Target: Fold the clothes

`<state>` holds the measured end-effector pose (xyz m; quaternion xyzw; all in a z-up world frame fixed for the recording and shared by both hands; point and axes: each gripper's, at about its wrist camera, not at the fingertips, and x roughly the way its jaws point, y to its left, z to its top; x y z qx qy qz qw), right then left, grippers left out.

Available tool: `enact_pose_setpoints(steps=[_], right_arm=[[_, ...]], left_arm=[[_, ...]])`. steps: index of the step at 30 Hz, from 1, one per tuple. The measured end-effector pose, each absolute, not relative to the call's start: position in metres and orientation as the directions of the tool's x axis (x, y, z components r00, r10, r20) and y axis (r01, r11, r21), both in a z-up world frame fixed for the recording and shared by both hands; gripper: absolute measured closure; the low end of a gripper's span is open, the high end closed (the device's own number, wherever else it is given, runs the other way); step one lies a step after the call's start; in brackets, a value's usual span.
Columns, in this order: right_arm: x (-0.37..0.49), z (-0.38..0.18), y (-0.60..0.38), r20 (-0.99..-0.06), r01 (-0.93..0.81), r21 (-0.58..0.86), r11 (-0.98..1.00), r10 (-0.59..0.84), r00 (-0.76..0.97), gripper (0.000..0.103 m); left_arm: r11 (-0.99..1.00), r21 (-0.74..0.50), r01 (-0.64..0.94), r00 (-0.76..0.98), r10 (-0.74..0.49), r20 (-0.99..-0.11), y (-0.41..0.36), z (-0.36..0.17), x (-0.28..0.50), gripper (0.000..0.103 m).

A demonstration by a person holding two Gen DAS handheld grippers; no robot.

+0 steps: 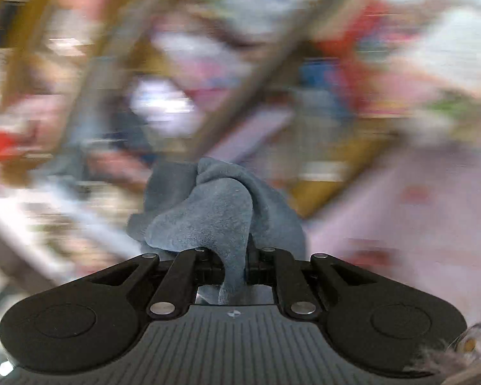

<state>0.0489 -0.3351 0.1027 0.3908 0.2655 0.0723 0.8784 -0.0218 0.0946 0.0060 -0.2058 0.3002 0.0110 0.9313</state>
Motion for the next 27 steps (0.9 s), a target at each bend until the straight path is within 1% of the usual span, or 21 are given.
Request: enact_pose_setpoints(steps=[2, 4, 6, 10, 12, 16, 18, 20, 21, 22, 23, 26, 27], right_arm=[[0.036, 0.07, -0.359, -0.53, 0.257, 0.675, 0.692, 0.211, 0.821, 0.094], [0.021, 0.037, -0.38, -0.618, 0.406, 0.641, 0.651, 0.124, 0.777, 0.094], [0.008, 0.016, -0.394, -0.663, 0.493, 0.62, 0.61, 0.073, 0.745, 0.094], [-0.008, 0.0, -0.404, -0.691, 0.531, 0.587, 0.611, 0.037, 0.722, 0.094], [-0.009, -0.004, -0.405, -0.701, 0.525, 0.567, 0.634, 0.037, 0.712, 0.093], [-0.007, -0.013, -0.404, -0.718, 0.517, 0.523, 0.677, 0.024, 0.695, 0.091], [-0.01, -0.017, -0.404, -0.721, 0.51, 0.5, 0.7, 0.011, 0.692, 0.089], [-0.011, -0.016, -0.403, -0.726, 0.505, 0.469, 0.724, -0.01, 0.688, 0.083], [-0.011, -0.016, -0.403, -0.727, 0.504, 0.456, 0.733, -0.018, 0.686, 0.08], [-0.011, -0.016, -0.403, -0.728, 0.501, 0.448, 0.741, -0.023, 0.685, 0.08], [-0.01, -0.016, -0.403, -0.728, 0.498, 0.44, 0.747, -0.027, 0.685, 0.079], [-0.009, -0.016, -0.4, -0.731, 0.489, 0.411, 0.769, -0.042, 0.681, 0.078], [-0.009, -0.015, -0.399, -0.732, 0.483, 0.398, 0.78, -0.048, 0.68, 0.076]], left_arm=[[0.923, -0.367, -0.113, 0.805, -0.131, -0.578, 0.085, 0.004, -0.018, 0.0], [0.934, -0.342, -0.103, 0.793, -0.13, -0.595, 0.078, 0.002, -0.015, 0.0], [0.944, -0.317, -0.092, 0.781, -0.129, -0.611, 0.071, 0.0, -0.012, 0.0], [0.961, -0.268, -0.069, 0.756, -0.125, -0.643, 0.056, -0.004, -0.007, 0.0], [0.958, -0.277, -0.07, 0.748, -0.133, -0.65, 0.054, -0.005, -0.005, 0.0], [0.937, -0.337, -0.089, 0.743, -0.162, -0.649, 0.058, -0.002, -0.001, 0.001], [0.908, -0.407, -0.096, 0.735, -0.211, -0.645, 0.063, -0.002, -0.001, 0.003], [0.869, -0.484, -0.104, 0.727, -0.266, -0.634, 0.068, -0.002, -0.002, 0.009], [0.85, -0.515, -0.108, 0.724, -0.288, -0.627, 0.07, -0.002, -0.002, 0.01], [0.835, -0.538, -0.111, 0.721, -0.305, -0.622, 0.071, -0.003, -0.003, 0.012], [0.824, -0.555, -0.115, 0.717, -0.317, -0.62, 0.072, -0.004, -0.003, 0.015], [0.802, -0.582, -0.137, 0.703, -0.335, -0.627, 0.071, -0.009, 0.0, 0.015], [0.793, -0.59, -0.149, 0.696, -0.339, -0.632, 0.071, -0.012, 0.002, 0.015]])
